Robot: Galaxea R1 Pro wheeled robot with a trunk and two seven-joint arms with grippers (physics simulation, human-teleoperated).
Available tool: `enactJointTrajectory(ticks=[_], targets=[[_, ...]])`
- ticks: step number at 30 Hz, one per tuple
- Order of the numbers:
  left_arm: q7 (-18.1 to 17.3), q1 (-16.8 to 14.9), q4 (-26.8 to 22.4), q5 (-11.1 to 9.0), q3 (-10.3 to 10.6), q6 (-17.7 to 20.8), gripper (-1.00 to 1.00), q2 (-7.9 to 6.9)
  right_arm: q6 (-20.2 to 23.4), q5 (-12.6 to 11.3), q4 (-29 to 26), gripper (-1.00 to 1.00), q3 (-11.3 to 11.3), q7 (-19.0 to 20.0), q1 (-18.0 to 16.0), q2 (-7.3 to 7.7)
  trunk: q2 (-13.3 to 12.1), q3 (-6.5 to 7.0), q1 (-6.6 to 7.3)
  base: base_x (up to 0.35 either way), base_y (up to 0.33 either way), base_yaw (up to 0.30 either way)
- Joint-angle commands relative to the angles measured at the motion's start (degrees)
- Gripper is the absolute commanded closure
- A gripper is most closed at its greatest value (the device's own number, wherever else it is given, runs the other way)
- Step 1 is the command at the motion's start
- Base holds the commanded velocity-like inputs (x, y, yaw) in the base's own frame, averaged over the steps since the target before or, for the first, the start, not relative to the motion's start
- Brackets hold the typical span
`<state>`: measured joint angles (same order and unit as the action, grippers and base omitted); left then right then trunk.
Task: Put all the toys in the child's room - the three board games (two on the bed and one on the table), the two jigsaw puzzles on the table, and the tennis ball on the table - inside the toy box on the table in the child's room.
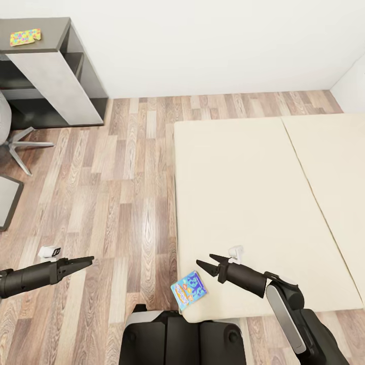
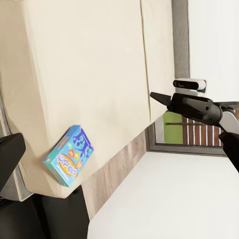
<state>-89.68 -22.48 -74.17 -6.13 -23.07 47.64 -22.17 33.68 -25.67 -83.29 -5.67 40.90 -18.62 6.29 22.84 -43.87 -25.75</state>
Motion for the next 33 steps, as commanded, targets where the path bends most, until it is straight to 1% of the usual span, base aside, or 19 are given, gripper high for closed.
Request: enactJointTrajectory(ticks=[1, 8, 33], targets=[[-0.2, 0.0, 0.0, 0.0, 0.0, 0.6, -1.00, -0.01, 0.4, -0.4, 0.0, -1.00, 0.0, -0.1, 0.0, 0.04, 0.1, 0.04, -0.04, 0.000, 0.000, 0.000], [-0.2, 0.0, 0.0, 0.1, 0.0, 0.6, -1.00, 0.01, 0.4, -0.4, 0.0, -1.00, 0.0, -0.1, 0.0, 0.04, 0.1, 0.42, -0.04, 0.000, 0.000, 0.000], [-0.2, 0.0, 0.0, 0.1, 0.0, 0.6, -1.00, -0.04, 0.4, -0.5, 0.2, -1.00, 0.2, -0.2, 0.0, -0.19, 0.1, 0.59, -0.04, 0.000, 0.000, 0.000]])
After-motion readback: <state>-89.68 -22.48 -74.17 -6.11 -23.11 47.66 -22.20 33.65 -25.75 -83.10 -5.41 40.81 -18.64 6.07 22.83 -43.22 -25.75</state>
